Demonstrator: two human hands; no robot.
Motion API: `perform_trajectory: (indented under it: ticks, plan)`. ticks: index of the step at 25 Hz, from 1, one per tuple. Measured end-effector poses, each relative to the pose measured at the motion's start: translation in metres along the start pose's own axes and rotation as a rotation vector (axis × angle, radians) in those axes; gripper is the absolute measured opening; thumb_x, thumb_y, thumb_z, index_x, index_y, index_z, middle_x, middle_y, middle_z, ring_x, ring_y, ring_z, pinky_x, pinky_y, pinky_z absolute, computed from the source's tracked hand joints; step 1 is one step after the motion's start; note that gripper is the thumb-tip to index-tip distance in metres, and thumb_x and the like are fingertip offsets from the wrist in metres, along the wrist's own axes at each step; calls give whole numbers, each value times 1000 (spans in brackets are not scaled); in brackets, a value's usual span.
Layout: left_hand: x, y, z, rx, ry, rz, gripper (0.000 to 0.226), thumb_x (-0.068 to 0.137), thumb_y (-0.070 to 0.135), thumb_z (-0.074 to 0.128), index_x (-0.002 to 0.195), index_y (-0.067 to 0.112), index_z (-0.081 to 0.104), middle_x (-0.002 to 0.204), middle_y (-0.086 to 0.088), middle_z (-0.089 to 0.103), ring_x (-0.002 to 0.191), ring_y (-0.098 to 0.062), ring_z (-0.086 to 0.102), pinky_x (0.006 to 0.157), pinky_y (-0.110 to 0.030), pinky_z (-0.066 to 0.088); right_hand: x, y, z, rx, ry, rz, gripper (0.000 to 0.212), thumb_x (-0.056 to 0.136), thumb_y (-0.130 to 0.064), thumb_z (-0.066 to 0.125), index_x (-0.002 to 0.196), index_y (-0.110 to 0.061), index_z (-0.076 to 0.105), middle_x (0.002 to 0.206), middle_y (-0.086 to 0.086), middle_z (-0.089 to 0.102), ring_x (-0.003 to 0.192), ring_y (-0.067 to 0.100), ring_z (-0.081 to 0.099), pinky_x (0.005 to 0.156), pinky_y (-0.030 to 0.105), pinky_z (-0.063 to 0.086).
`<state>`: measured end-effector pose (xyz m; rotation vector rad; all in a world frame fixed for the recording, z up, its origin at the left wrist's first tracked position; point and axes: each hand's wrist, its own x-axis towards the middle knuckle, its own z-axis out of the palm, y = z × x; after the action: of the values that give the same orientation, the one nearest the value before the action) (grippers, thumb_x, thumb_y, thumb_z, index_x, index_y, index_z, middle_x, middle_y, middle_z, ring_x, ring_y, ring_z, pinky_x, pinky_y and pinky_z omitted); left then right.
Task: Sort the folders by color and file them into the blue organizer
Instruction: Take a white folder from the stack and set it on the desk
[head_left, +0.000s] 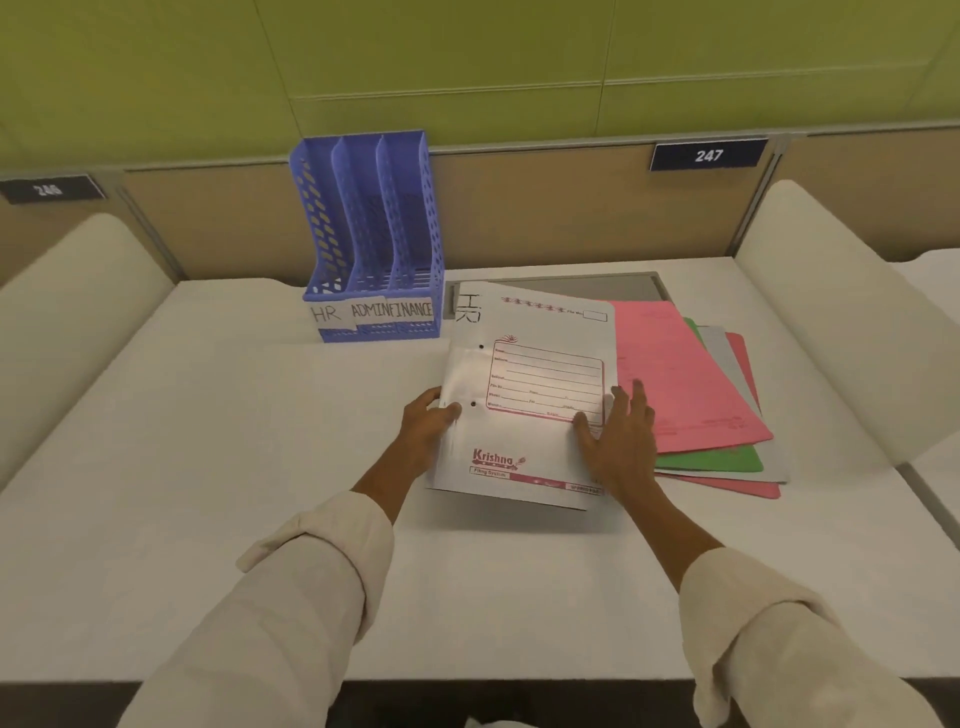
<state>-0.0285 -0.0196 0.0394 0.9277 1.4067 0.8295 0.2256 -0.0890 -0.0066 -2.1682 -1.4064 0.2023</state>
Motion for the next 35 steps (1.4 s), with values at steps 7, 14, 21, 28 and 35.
perform_trajectory:
  ticks: [7, 14, 21, 28, 35]
  plan:
    - [-23, -1, -127, 1, 182, 27, 25, 87, 9, 64, 111, 12, 62, 113, -12, 67, 96, -35, 65, 90, -50, 54, -18, -98, 31, 821, -331, 245, 68, 83, -19, 75, 140, -20, 37, 125, 9, 62, 93, 16, 63, 84, 34, 53]
    - [-42, -30, -272, 34, 368, 56, 40, 85, 5, 68, 122, 0, 54, 114, -12, 61, 94, -27, 62, 74, -29, 50, -66, -206, 92, 853, -631, 136, 74, 80, -21, 80, 139, -24, 36, 136, 6, 56, 110, 23, 59, 95, 49, 51]
    - [-39, -62, -446, 356, 499, 70, 43, 84, 11, 68, 124, 4, 53, 115, -8, 58, 102, -27, 57, 88, -36, 49, -133, -348, 180, 766, -744, 0, 85, 80, -20, 79, 147, -21, 26, 142, 8, 50, 126, 29, 51, 101, 47, 47]
    - [4, -89, -595, 671, 523, 52, 58, 92, 13, 59, 143, 0, 36, 146, -19, 42, 136, -34, 38, 111, -38, 29, -184, -471, 276, 714, -750, -23, 94, 79, -18, 80, 151, -15, 19, 135, 12, 56, 118, 27, 57, 98, 47, 49]
    - [30, -108, -645, 889, 574, 18, 47, 94, 12, 50, 139, 4, 38, 127, -22, 48, 117, -41, 49, 94, -54, 42, -209, -524, 327, 526, -639, -89, 95, 73, -24, 84, 149, -10, 29, 141, 10, 48, 130, 28, 48, 107, 47, 44]
